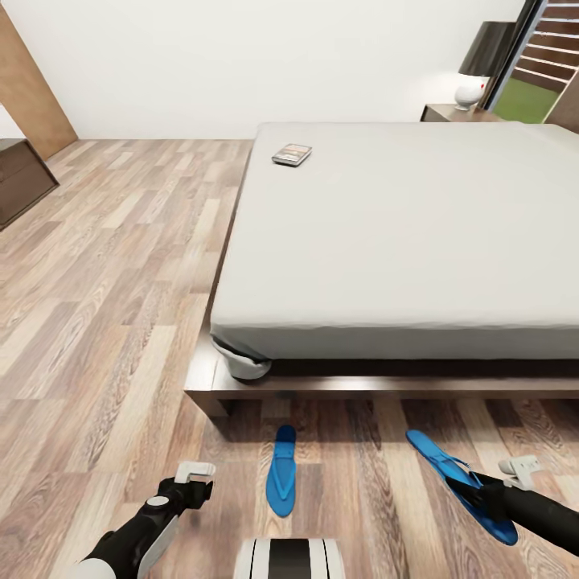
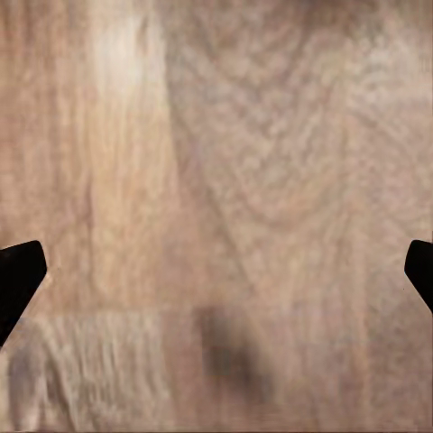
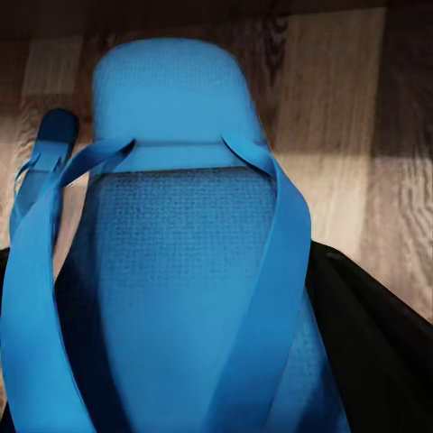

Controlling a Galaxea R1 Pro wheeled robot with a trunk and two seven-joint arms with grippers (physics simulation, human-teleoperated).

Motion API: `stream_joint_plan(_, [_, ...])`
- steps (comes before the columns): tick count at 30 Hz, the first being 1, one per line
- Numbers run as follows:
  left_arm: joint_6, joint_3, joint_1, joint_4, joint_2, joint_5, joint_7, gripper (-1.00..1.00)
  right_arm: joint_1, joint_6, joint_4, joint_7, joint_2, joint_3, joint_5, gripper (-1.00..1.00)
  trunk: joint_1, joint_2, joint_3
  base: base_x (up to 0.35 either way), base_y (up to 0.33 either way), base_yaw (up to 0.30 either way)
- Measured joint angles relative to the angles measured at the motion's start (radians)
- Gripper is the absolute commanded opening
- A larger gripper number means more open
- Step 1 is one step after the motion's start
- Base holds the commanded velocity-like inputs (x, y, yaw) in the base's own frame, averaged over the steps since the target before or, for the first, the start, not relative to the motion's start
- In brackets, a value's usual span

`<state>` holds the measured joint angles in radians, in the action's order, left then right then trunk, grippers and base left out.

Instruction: In the bedroom, move the book from the bed onto either nightstand, and place the two sandals side by side next to the bed.

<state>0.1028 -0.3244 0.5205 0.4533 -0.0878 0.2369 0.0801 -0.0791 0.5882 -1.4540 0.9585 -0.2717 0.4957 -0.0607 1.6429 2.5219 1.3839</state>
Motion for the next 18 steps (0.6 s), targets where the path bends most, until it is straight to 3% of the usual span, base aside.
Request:
stream_joint_plan(5, [0.0, 0.0, -0.001, 0.0, 0.0, 0.0, 0.0, 1.0, 0.0, 0.0, 0.0, 0.001, 0.0, 0.0, 0.001, -1.0, 0.0, 0.0, 0.0, 0.0, 0.254, 0.0])
stream_joint_plan(18, [0.0, 0.0, 0.0, 0.0, 0.0, 0.0, 0.0, 1.0, 0.0, 0.0, 0.001, 0.001, 0.001, -0.002, 0.002, -1.0, 0.0, 0.0, 0.0, 0.0, 0.151, 0.0])
